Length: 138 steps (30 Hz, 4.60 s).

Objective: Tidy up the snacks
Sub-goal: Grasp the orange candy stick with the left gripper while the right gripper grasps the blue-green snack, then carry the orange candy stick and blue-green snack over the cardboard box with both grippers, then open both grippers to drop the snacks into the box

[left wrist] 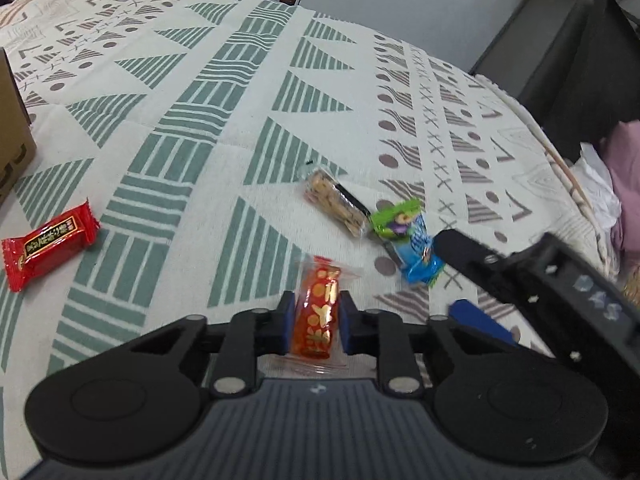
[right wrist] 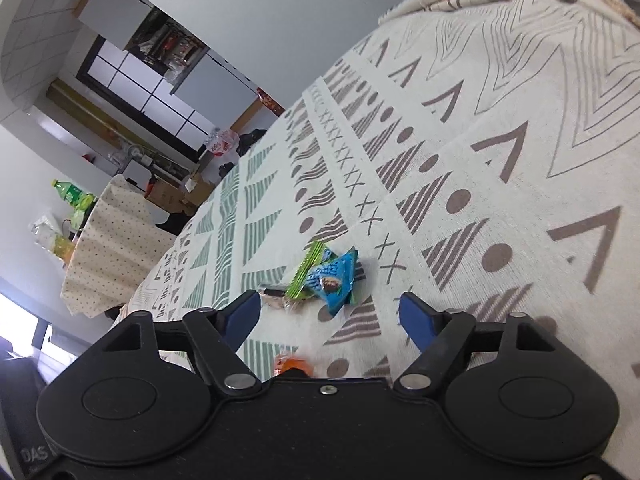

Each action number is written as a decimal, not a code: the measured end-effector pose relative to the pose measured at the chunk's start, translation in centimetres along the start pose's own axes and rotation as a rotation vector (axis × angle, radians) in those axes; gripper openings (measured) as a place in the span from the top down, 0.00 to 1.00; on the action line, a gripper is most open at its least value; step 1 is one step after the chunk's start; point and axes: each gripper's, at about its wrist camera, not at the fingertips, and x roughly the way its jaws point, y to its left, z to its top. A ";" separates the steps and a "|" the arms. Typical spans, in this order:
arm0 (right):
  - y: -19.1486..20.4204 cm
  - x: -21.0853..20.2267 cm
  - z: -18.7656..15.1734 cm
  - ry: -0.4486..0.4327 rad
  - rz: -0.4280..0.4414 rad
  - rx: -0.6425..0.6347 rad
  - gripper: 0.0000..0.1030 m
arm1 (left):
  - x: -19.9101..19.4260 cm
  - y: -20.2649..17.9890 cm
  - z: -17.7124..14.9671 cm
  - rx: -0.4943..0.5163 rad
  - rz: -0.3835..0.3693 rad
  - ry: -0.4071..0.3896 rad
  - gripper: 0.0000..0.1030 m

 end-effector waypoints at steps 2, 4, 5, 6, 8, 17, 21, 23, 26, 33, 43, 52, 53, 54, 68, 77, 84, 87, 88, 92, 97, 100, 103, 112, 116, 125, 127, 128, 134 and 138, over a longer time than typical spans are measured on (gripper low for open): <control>-0.2 0.8 0.1 0.010 -0.001 0.007 0.31 | 0.1 0.4 0.3 -0.019 -0.001 -0.001 0.81; -0.3 1.5 0.1 0.017 -0.004 0.013 0.33 | 0.0 0.7 0.5 -0.032 0.001 -0.006 0.82; -0.2 1.7 0.2 0.016 0.000 0.013 0.34 | 0.0 0.8 0.6 -0.036 -0.001 -0.007 0.82; -0.1 1.9 0.3 0.015 0.004 0.010 0.34 | 0.0 0.9 0.7 -0.040 0.001 -0.009 0.82; 0.0 2.3 0.4 0.014 0.007 0.007 0.34 | 0.1 1.0 0.9 -0.045 -0.003 -0.013 0.82; 0.3 3.7 0.6 0.023 0.028 0.010 0.39 | -0.4 1.5 1.3 -0.052 0.004 -0.027 0.83; 0.2 4.4 0.7 0.051 0.008 0.006 0.67 | -1.1 1.7 1.3 -0.042 0.008 -0.042 0.84; 0.1 4.1 0.8 0.056 0.014 0.016 0.70 | -1.7 2.0 1.4 -0.046 0.007 -0.052 0.84; 0.1 3.4 0.5 0.060 0.014 0.011 0.71 | -2.9 2.4 1.7 -0.062 0.004 -0.072 0.84; 1.3 0.5 0.4 0.041 0.022 -0.024 0.72 | -6.5 2.7 2.6 -0.071 -0.027 -0.126 0.84; 6.5 -4.2 1.0 0.042 0.028 -0.090 0.72 | -11.3 3.0 3.0 -0.067 -0.048 -0.157 0.84; 10.9 -7.5 0.9 0.030 0.046 -0.139 0.72 | -15.5 4.5 3.2 -0.064 -0.041 -0.176 0.84; 11.3 -7.9 0.7 0.027 0.049 -0.144 0.72 | -15.9 4.9 3.2 -0.069 -0.041 -0.176 0.84; 11.7 -8.2 0.5 0.025 0.055 -0.149 0.72 | -16.3 5.3 3.1 -0.078 -0.043 -0.175 0.84; 17.7 -11.7 -2.7 -0.004 0.099 -0.212 0.72 | -24.0 11.8 3.3 -0.164 -0.032 -0.269 0.84; 21.8 -12.7 -4.9 -0.017 0.146 -0.273 0.72 | -27.8 16.7 3.1 -0.243 -0.019 -0.338 0.84; 24.0 -12.1 -7.2 0.002 0.156 -0.296 0.72 | -28.7 20.1 3.5 -0.276 -0.020 -0.349 0.84; 25.0 -11.6 -7.9 0.008 0.158 -0.320 0.72 | -28.6 21.6 4.1 -0.294 -0.021 -0.341 0.84; 25.4 -11.5 -8.2 0.009 0.159 -0.325 0.72 | -28.7 22.1 4.2 -0.295 -0.020 -0.343 0.84; 26.6 -10.4 -9.4 0.024 0.148 -0.345 0.72 | -28.8 23.9 4.8 -0.297 -0.023 -0.339 0.84; 28.1 -8.5 -10.7 0.055 0.146 -0.362 0.72 | -28.3 26.4 5.5 -0.301 -0.016 -0.311 0.84; 29.1 -7.3 -11.5 0.074 0.150 -0.367 0.72 | -27.9 27.9 5.8 -0.313 -0.009 -0.303 0.84; 30.0 -6.1 -12.3 0.093 0.157 -0.375 0.72 | -27.2 29.5 5.7 -0.356 -0.014 -0.283 0.84; 31.4 -2.3 -15.0 0.174 0.141 -0.398 0.72 | -24.1 31.8 5.9 -0.392 -0.002 -0.235 0.84; 31.6 -0.8 -15.8 0.202 0.122 -0.402 0.72 | -23.2 32.4 6.0 -0.408 0.006 -0.217 0.83; 31.9 1.0 -17.0 0.268 0.089 -0.422 0.60 | -22.8 32.4 6.0 -0.421 0.038 -0.201 0.64; 31.8 0.8 -16.8 0.260 0.085 -0.413 0.52 | -23.1 32.3 5.9 -0.419 0.052 -0.213 0.49; 31.7 0.7 -16.7 0.256 0.081 -0.410 0.52 | -23.3 32.2 5.8 -0.420 0.059 -0.218 0.46; 30.9 -0.5 -15.8 0.231 0.048 -0.398 0.52 | -24.2 30.7 5.5 -0.393 0.079 -0.241 0.26; 30.1 -2.0 -15.1 0.207 0.032 -0.399 0.50 | -24.6 29.1 5.1 -0.366 0.091 -0.242 0.21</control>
